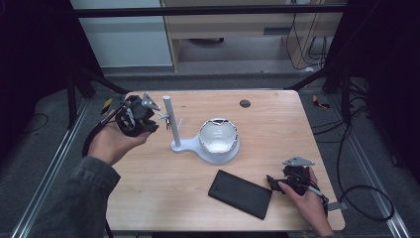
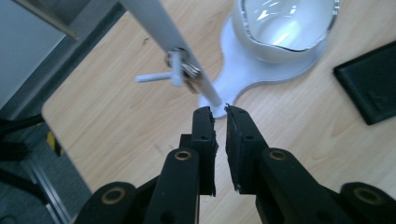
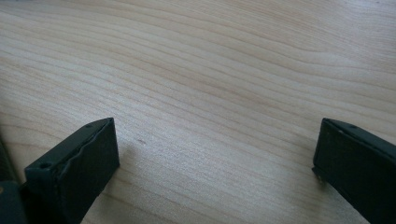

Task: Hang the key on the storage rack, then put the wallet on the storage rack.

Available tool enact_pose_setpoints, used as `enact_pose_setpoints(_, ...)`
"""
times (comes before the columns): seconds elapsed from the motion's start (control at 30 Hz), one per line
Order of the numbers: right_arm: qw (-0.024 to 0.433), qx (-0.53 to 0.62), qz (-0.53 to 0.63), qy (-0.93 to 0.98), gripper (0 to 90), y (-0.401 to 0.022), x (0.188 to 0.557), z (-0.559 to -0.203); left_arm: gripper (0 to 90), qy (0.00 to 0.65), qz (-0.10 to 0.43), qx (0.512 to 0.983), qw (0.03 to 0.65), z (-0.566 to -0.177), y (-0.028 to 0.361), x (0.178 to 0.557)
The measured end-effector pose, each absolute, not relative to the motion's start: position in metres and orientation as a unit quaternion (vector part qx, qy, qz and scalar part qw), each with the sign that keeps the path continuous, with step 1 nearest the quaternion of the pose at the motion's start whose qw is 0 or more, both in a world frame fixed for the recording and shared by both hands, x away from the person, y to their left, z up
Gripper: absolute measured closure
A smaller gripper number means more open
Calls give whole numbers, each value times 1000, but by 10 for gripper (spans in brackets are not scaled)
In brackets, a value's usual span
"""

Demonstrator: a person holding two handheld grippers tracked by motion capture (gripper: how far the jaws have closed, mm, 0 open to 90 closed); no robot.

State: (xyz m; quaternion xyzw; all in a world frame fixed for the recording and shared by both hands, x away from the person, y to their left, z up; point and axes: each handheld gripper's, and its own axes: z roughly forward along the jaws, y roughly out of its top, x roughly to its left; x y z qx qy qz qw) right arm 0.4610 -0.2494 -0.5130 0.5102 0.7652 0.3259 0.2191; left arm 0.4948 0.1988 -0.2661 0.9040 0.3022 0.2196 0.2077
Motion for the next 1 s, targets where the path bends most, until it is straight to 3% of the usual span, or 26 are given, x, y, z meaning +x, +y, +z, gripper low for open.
enact_pose_setpoints(0.3, 233, 489, 341, 768, 50, -249, 456, -505, 899, 261, 177, 906, 283, -330, 182, 454)
enact_pose_setpoints(0.6, 253, 474, 355, 765, 44, -250, 444, -494, 900, 235, 148, 908, 313, -395, 147, 457)
enact_pose_setpoints(0.73, 248, 467, 357, 770, 43, -249, 437, -494, 900, 235, 133, 914, 304, -429, 131, 463)
enact_pose_setpoints(1.0, 238, 456, 359, 779, 63, -243, 436, -494, 900, 242, 106, 918, 296, -449, 131, 459)
